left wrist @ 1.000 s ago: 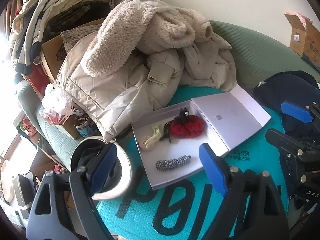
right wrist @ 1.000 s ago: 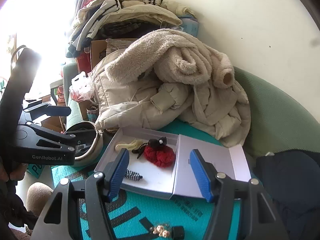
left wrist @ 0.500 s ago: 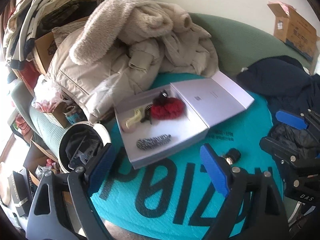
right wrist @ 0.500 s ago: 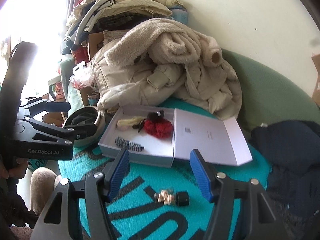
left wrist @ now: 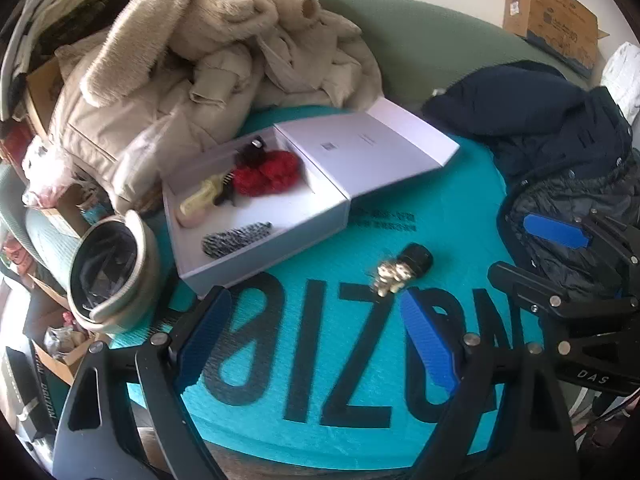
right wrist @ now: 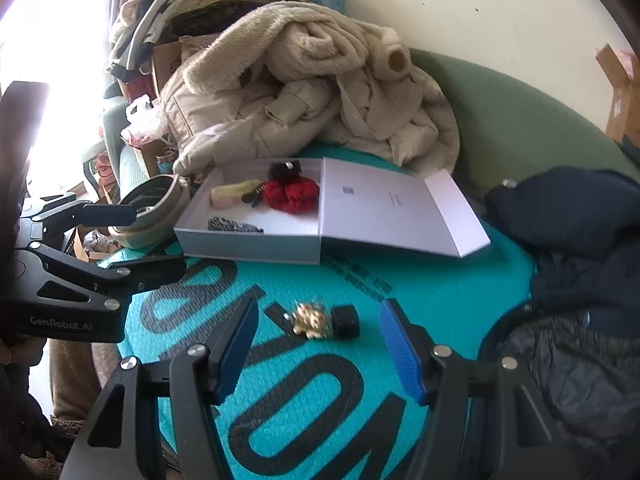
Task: Organize objects
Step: 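Withdraw both grippers from the box toward the star clip and black hair tie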
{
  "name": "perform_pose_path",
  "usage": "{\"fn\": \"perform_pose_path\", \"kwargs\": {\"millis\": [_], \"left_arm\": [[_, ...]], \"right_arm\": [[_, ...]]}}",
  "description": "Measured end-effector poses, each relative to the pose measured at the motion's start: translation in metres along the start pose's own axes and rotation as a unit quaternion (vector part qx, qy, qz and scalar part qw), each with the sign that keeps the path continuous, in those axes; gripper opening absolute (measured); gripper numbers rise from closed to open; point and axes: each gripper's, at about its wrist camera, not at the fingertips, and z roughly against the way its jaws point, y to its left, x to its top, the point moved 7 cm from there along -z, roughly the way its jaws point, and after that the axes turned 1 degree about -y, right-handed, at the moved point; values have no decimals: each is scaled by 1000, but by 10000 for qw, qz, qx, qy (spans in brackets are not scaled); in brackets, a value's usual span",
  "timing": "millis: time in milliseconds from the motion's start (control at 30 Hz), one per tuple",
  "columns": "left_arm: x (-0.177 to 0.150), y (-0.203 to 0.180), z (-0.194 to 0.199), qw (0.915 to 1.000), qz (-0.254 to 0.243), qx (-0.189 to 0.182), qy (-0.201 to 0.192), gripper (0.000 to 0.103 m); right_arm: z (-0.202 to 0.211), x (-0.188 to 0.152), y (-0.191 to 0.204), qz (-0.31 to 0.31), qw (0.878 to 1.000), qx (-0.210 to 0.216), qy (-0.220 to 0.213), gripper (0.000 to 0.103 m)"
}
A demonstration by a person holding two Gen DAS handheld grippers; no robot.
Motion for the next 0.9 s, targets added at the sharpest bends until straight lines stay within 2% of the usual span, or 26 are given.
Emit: {"fn": "perform_pose_path", "kwargs": {"millis": [500, 900], "left_arm": [[-22, -48, -62, 9982, -165, -398, 411, 86], [-26, -55, -119, 9955, -143, -537, 767, 86]], "right_arm": [[-34, -58, -35, -396, 9984, -45, 400, 64], [-77, -71, -48, -503, 9965, 60, 661, 64]]}}
